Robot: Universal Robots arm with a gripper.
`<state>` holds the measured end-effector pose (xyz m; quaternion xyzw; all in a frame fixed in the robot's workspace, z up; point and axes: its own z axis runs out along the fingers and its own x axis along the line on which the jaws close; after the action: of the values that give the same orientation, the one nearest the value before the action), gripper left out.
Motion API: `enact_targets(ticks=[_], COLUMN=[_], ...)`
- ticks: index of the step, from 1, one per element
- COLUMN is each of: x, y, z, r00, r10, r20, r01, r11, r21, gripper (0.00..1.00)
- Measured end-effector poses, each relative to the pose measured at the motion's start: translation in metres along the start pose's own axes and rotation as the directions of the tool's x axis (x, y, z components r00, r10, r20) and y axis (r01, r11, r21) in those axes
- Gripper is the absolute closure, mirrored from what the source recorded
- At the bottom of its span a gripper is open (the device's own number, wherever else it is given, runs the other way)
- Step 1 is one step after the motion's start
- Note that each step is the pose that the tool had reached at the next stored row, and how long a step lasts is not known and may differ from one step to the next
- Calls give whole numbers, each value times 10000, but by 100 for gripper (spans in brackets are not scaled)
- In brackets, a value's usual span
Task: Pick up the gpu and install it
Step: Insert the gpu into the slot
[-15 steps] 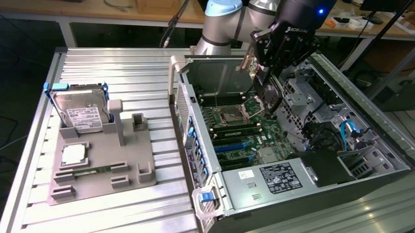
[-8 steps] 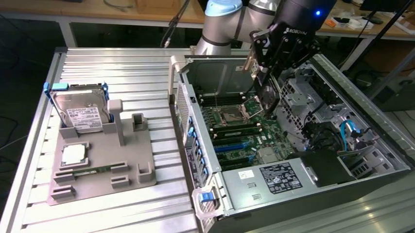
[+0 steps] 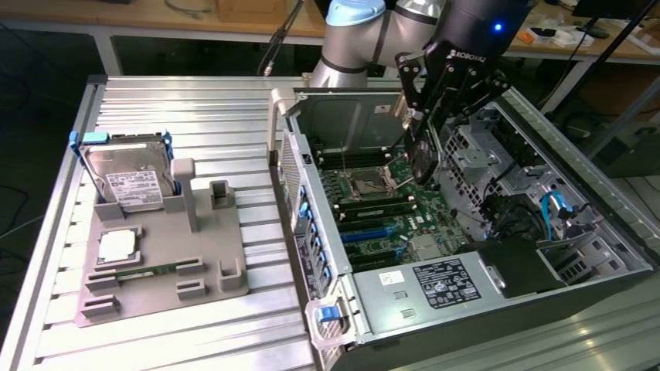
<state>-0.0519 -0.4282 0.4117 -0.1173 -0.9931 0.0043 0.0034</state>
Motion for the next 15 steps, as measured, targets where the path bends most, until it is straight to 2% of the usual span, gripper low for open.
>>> enact_targets(ticks=[3, 9, 15], x=[0, -1, -2], y=[0, 1, 1], z=[36, 73, 112], r00=[9982, 9924, 9821], r10=[597, 1232, 1883], r20=[17, 44, 83], r01=[-597, -1233, -1884], r11=[9982, 9923, 9818], r21=[69, 151, 241], gripper=[73, 73, 73])
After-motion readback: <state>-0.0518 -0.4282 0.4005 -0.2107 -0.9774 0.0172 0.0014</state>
